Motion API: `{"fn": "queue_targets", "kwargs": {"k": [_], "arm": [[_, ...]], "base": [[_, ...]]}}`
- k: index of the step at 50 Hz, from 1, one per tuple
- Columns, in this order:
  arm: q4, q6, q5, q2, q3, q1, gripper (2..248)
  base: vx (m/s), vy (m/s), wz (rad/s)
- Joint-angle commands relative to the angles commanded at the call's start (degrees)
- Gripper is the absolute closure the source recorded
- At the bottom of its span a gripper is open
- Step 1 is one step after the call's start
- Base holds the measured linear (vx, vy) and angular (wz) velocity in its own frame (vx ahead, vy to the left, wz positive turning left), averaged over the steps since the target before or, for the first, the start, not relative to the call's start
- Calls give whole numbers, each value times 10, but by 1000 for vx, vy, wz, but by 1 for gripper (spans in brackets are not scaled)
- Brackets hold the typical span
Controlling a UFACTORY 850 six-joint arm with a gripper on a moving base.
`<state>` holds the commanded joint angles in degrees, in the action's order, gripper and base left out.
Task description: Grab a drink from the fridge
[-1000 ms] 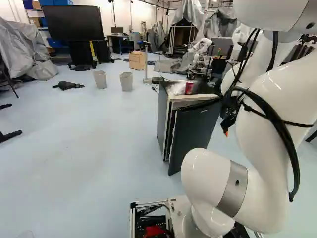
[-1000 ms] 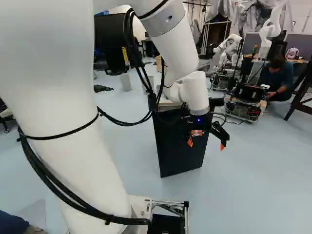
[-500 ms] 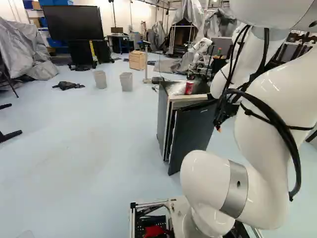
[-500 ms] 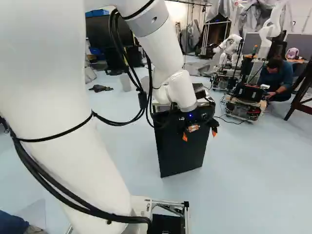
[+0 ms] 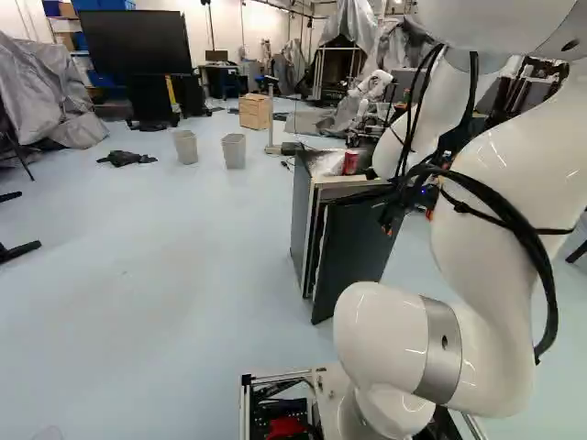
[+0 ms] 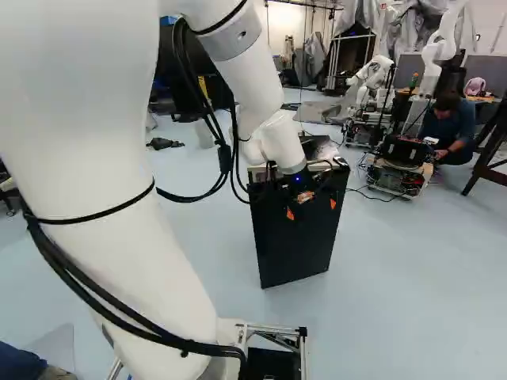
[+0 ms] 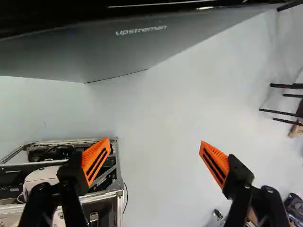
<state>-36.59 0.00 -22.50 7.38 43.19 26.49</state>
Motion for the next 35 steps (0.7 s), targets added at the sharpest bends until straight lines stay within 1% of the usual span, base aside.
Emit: {"fn": "queue_targets", "kwargs": {"k": [10, 24, 35], "arm": [[0, 0, 0, 13, 15, -15, 3], [0, 0, 0, 51, 43, -24, 3], [0, 0, 0, 69, 60, -31, 3]], "base": [[0, 0, 0], [0, 0, 0], [0, 0, 0]]}}
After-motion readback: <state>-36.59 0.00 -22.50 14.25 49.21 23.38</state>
